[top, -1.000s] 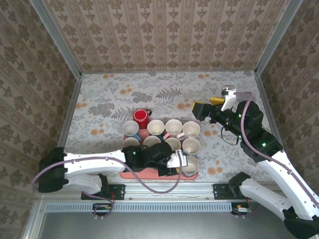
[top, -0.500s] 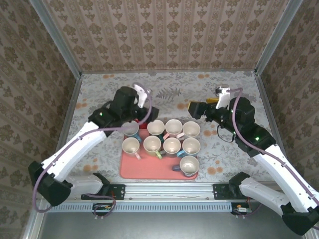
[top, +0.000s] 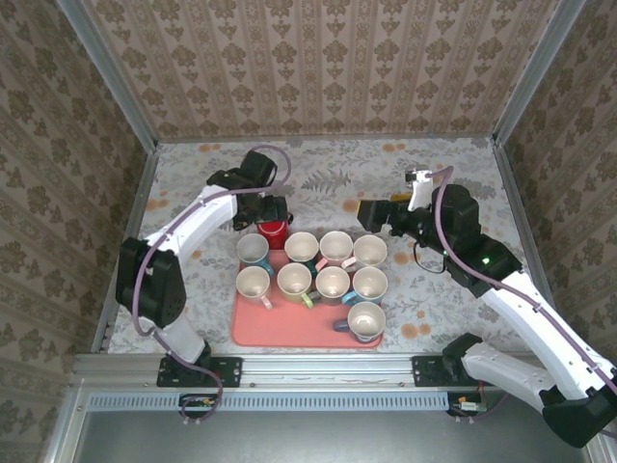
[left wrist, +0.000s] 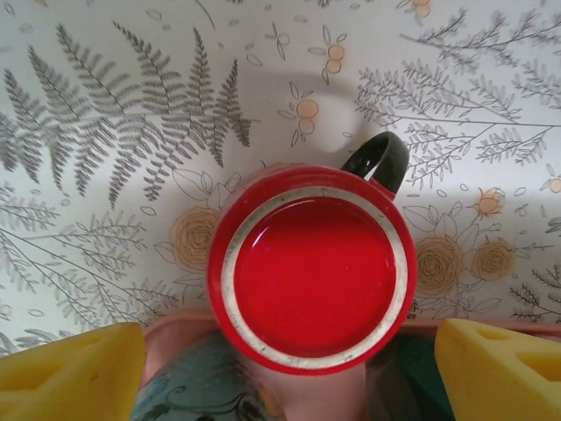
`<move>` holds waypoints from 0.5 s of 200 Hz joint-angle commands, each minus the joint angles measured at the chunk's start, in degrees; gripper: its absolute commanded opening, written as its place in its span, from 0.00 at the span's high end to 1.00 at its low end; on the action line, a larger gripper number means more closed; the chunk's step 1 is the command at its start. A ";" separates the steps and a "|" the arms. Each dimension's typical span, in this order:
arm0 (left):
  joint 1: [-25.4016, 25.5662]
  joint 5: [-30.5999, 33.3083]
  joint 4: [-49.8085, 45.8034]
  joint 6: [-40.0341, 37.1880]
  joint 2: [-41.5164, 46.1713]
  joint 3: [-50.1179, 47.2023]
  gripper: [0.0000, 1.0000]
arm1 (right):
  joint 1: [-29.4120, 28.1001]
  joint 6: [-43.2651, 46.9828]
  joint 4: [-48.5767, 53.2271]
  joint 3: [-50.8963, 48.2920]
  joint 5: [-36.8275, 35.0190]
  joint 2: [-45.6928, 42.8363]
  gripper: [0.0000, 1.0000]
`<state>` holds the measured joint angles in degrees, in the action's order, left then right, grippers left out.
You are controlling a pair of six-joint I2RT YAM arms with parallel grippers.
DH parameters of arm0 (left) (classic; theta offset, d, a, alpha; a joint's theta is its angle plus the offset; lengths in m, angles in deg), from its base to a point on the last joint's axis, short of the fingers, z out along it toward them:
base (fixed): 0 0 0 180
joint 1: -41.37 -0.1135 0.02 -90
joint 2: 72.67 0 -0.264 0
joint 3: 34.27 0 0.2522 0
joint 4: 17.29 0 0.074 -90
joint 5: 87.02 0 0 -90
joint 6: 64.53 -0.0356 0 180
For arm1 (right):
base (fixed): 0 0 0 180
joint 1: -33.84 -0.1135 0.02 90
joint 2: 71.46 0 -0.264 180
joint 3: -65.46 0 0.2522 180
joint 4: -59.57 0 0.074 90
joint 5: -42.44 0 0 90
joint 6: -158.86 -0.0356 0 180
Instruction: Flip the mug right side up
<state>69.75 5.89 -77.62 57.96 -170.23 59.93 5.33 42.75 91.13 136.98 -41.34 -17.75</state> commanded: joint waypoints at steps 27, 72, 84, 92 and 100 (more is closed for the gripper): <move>-0.44 -1.58 -2.39 3.19 -4.79 4.16 0.11 | 0.30 -0.06 -1.96 -1.55 1.69 0.79 0.00; -1.36 -2.89 -1.39 4.15 -8.21 4.29 0.11 | 0.30 0.79 -2.10 -2.08 1.69 0.96 0.00; -1.32 -3.64 -0.78 4.25 -9.06 4.28 0.13 | 0.30 0.97 -2.34 -2.29 1.70 1.04 0.00; -1.32 -4.46 -0.23 4.29 -9.54 4.19 0.14 | 0.30 0.95 -2.46 -2.31 1.69 1.17 0.00; -1.36 -4.74 0.11 4.41 -9.98 4.19 0.16 | 0.30 0.94 -2.54 -2.51 1.86 1.30 0.00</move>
<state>68.89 2.72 -77.56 61.00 -178.16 63.39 5.31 43.17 90.17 135.30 -40.64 -16.96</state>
